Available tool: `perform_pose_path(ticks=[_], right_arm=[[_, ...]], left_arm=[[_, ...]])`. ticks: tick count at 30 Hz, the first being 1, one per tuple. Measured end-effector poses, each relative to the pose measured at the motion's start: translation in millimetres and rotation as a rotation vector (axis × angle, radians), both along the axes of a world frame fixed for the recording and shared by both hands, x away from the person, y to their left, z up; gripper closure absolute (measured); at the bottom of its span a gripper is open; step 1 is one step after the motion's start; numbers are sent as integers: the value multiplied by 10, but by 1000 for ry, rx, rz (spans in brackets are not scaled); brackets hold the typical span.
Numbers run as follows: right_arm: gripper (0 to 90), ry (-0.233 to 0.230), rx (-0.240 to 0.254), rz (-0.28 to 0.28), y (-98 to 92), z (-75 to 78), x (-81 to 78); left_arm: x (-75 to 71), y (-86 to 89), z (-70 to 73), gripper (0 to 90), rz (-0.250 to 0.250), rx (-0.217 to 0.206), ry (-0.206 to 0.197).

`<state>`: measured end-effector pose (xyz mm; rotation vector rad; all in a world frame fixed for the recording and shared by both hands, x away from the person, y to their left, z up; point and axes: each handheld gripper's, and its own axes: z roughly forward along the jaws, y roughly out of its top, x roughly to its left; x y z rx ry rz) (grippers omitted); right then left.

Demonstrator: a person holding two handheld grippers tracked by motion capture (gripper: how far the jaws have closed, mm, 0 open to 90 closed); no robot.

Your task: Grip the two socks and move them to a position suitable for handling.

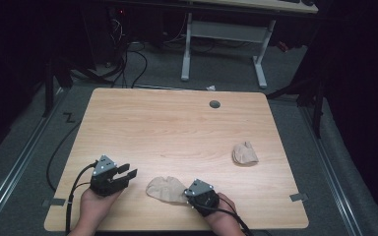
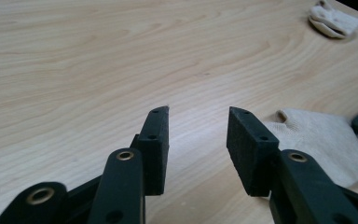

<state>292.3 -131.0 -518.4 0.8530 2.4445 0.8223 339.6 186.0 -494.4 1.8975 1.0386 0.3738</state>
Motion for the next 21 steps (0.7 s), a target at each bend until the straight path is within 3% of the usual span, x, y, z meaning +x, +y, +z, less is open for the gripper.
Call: perform_pose_path(ticks=[1,3,4,7,8,9,10,12,13,16,18,19,21], right_arm=[[895,0,0,0,0,0,0],[847,-27,-26,-36,2,15,203],[804,-35,-24,-93,-8,45,368],[757,-71,2,-78,86,153,366],[698,-79,55,-2,292,223,242],[698,-79,55,-2,292,223,242],[616,-23,105,96,541,166,117],[584,-4,110,125,633,119,91],[547,-4,67,148,773,26,90],[560,13,54,139,825,-38,129],[779,22,43,134,809,-46,181],[840,15,35,132,801,-45,185],[875,7,44,122,778,-28,187]], left_arm=[[0,0,0,586,0,0,0],[24,55,-6,580,24,1,1],[43,106,-18,575,43,-11,9],[52,129,-26,572,46,-15,10],[60,133,-30,570,42,-5,6],[60,133,-30,569,42,-5,6],[65,132,-37,569,40,-7,8],[61,127,-43,569,37,-4,12],[56,125,-43,568,36,-3,12],[34,123,-32,568,36,-6,8],[26,115,-30,567,38,-9,6],[26,115,-30,567,38,-9,6],[35,110,-37,567,38,-6,11]])
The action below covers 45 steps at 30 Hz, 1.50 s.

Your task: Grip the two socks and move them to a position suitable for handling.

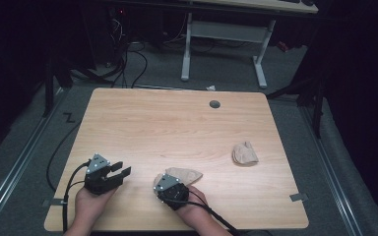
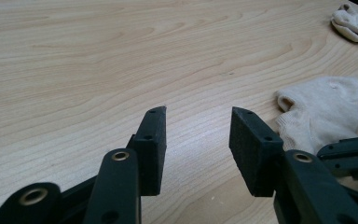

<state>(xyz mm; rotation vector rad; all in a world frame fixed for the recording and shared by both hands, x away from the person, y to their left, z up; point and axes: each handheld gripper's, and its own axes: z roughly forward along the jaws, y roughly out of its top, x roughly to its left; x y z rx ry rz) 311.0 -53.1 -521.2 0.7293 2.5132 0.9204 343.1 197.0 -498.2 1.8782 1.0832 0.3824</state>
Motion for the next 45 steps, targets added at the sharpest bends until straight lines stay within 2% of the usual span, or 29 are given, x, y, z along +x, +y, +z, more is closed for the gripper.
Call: perform_pose_path(ticks=[3,4,5,6,8,9,10,11,15,16,17,19,23,24,25,28,29,30,32,33,34,35,36,37,40,41,44,45], right_arm=[[878,-11,34,-12,-35,80,-18],[880,-36,97,-32,-95,223,-27],[880,-36,97,-32,-95,223,-27],[881,-52,163,-58,-186,360,-4],[880,-57,182,-72,-230,411,13],[879,-80,232,-118,-374,528,97],[879,-80,232,-118,-374,528,97],[877,-70,279,-167,-524,576,219],[878,-62,299,-276,-824,574,470],[878,-62,299,-276,-824,574,470],[879,-58,304,-339,-1023,535,609],[879,-43,300,-403,-1212,489,710],[880,-28,283,-497,-1561,399,819],[880,-28,283,-497,-1561,399,819],[884,-18,311,-517,-1694,417,813],[885,-23,339,-489,-1673,472,755],[885,-34,342,-436,-1527,516,681],[885,-34,346,-407,-1434,528,651],[885,-33,342,-357,-1251,542,609],[885,-33,342,-357,-1251,542,609],[885,-35,341,-326,-1118,554,580],[885,-27,358,-275,-907,587,530],[885,-27,358,-275,-907,587,530],[885,-19,381,-220,-726,635,473],[885,-22,429,-136,-451,787,340],[885,-22,429,-136,-451,787,340],[885,-59,454,-103,-319,953,260],[884,-77,446,-131,-336,978,293]], left_arm=[[7,-15,-11,567,-7,10,1],[8,-22,-15,567,-13,14,1],[8,-22,-15,567,-13,14,1],[12,-27,-21,567,-15,15,3],[15,-28,-25,567,-17,16,3],[18,-34,-33,566,-23,18,7],[18,-34,-33,566,-23,18,7],[13,-45,-38,566,-29,20,10],[-4,-75,-35,566,-38,24,9],[-4,-75,-35,566,-38,24,9],[-7,-86,-39,566,-42,24,8],[-8,-91,-42,565,-44,25,11],[-5,-107,-58,565,-51,33,17],[-5,-107,-58,565,-51,33,17],[0,-121,-67,565,-54,37,19],[9,-143,-80,565,-56,41,22],[13,-153,-84,565,-59,44,26],[13,-174,-90,565,-60,49,26],[6,-193,-86,565,-65,57,24],[6,-193,-86,565,-65,57,24],[1,-200,-83,565,-65,57,21],[-7,-199,-76,565,-69,62,17],[-7,-199,-76,565,-69,62,17],[-11,-195,-75,565,-68,64,14],[-15,-181,-75,565,-67,60,15],[-17,-173,-74,565,-65,57,15],[-27,-146,-59,565,-63,51,15],[-34,-129,-46,566,-62,46,11]])
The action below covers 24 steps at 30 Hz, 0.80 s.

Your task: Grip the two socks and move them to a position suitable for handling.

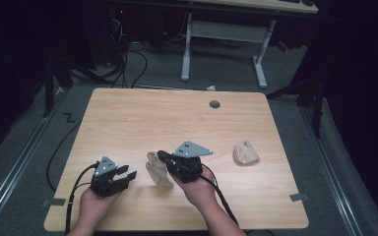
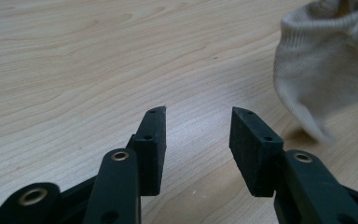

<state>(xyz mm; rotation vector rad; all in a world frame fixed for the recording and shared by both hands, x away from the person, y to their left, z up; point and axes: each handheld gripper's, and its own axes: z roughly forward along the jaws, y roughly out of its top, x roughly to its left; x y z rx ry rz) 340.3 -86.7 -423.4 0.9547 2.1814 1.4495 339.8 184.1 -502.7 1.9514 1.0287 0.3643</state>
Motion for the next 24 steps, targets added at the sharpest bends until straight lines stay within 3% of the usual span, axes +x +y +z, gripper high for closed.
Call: perform_pose_path(ticks=[5,6,8,10,18,24], right_arm=[[884,61,-36,-82,-213,-200,208],[883,117,-55,-128,-368,-373,302],[883,127,-65,-142,-415,-422,321],[882,148,-73,-187,-608,-569,333],[852,157,-106,-263,-981,-674,264],[831,167,-109,-291,-1172,-718,181]], left_arm=[[9,15,6,565,5,-4,1],[14,8,2,566,4,-3,1],[19,-14,-6,565,-1,4,2],[14,-64,-16,565,-15,19,2],[-36,-243,-30,564,-70,61,-10],[-62,-411,-24,559,-105,70,-22]])
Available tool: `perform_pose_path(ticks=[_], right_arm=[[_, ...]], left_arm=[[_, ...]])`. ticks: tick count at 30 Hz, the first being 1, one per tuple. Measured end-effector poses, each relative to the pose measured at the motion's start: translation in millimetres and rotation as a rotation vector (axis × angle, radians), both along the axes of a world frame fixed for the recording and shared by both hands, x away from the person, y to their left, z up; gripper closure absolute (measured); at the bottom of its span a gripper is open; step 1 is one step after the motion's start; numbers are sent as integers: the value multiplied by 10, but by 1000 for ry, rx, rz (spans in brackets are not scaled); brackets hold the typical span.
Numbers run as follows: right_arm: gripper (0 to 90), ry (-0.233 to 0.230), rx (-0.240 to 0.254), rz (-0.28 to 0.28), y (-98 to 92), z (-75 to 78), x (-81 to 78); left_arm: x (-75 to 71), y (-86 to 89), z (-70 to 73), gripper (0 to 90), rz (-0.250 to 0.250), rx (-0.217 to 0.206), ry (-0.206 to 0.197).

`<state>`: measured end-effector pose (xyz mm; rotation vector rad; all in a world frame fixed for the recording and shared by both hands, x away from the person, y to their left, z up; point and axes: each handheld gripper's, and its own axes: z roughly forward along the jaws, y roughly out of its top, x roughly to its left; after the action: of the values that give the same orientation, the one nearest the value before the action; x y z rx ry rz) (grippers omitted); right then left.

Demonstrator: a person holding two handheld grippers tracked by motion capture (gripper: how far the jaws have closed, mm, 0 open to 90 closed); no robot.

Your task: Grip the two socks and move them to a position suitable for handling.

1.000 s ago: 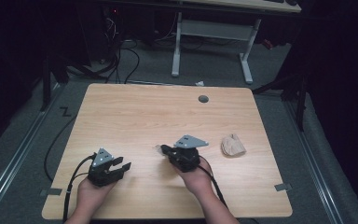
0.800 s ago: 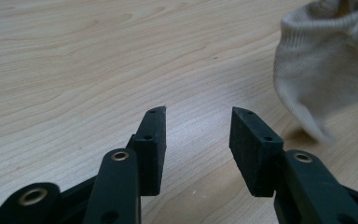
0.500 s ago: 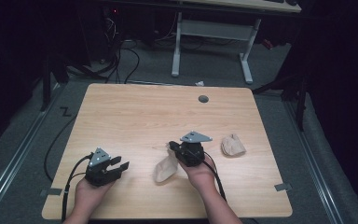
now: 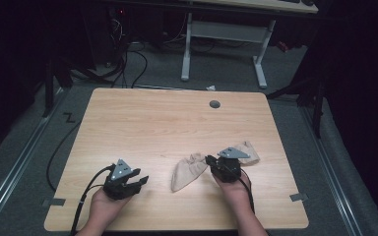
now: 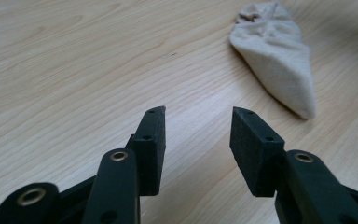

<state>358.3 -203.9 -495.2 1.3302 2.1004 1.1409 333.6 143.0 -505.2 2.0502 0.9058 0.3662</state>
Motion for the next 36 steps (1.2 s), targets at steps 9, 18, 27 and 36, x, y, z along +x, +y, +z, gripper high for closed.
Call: perform_pose_path(ticks=[9,18,27,36], right_arm=[[762,-26,-31,-49,-296,-4,-216],[776,-31,-31,-45,-318,-5,-226],[797,-45,-100,21,-97,-27,-179],[857,9,-215,62,268,-134,262]], left_arm=[[-14,-465,53,545,-95,-1,-31],[-52,-992,99,799,-167,14,-71],[26,-1113,-37,788,-147,112,-67],[44,-908,-105,794,-111,121,-53]])
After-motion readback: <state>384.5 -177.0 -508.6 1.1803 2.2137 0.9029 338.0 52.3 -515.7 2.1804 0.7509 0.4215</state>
